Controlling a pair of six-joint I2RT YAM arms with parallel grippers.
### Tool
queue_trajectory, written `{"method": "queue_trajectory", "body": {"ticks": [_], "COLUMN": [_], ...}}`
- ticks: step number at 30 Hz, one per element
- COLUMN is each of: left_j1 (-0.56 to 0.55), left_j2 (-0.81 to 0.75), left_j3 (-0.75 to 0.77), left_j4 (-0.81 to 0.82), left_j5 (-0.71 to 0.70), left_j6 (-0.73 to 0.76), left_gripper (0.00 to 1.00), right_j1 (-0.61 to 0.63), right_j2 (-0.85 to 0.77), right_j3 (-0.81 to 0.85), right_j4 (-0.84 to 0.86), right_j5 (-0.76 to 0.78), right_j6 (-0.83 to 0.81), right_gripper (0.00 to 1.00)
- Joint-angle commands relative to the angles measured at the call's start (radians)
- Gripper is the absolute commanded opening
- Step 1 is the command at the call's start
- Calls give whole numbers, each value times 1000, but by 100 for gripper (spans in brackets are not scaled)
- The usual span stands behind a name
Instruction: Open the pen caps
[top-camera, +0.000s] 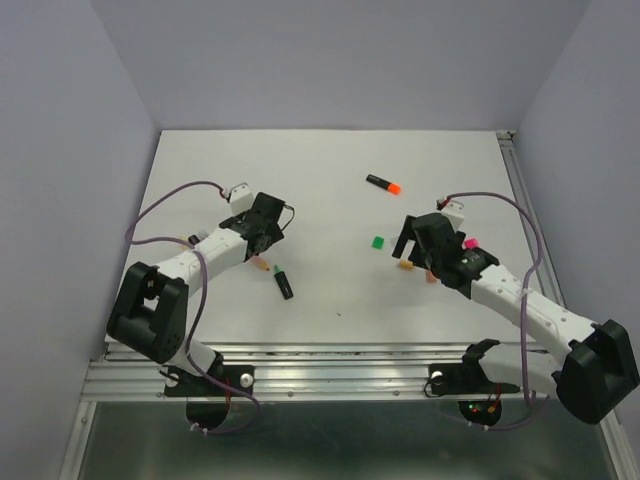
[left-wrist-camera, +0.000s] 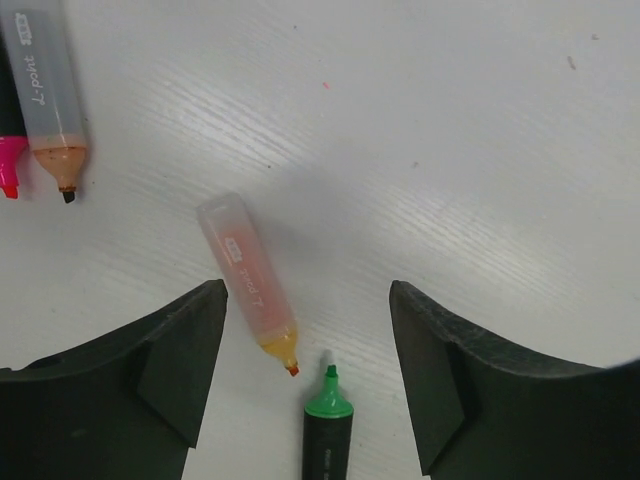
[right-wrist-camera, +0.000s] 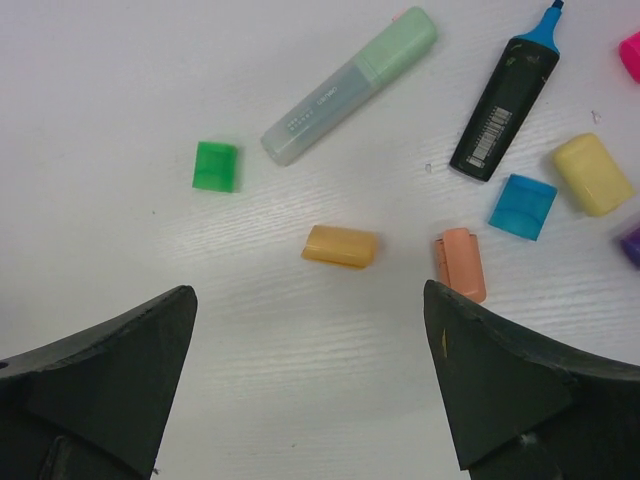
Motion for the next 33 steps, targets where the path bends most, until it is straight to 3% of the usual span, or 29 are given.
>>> {"method": "queue_trajectory", "body": {"ticks": [1, 6, 7, 17, 26, 33], "left_j1": [-19, -30, -33, -43, -45, -45], "left_j2": [-114, -275, -296, -479, -521, -531], "left_j3": [8, -107, -141, -253, -276, -284], "left_j4": [25, 212, 232, 283, 291, 292], "left_j5": [69, 254, 298, 374, 380, 373], "left_j6": [44, 159, 167, 170, 168, 168], "left_gripper": [78, 86, 99, 99, 99, 99], "right_j1": [-9, -34, -48, -276, -298, -299], "right_j2": [63, 181, 196, 500, 733, 735], "right_j3": [94, 179, 190, 357, 570, 518], "right_j4": [-31, -24, -24, 1, -61, -67], "right_j5": [78, 83, 78, -60, -63, -46], "right_j6": [77, 113, 117, 88, 139, 214], "right_gripper": [100, 100, 100, 100, 86, 83]}}
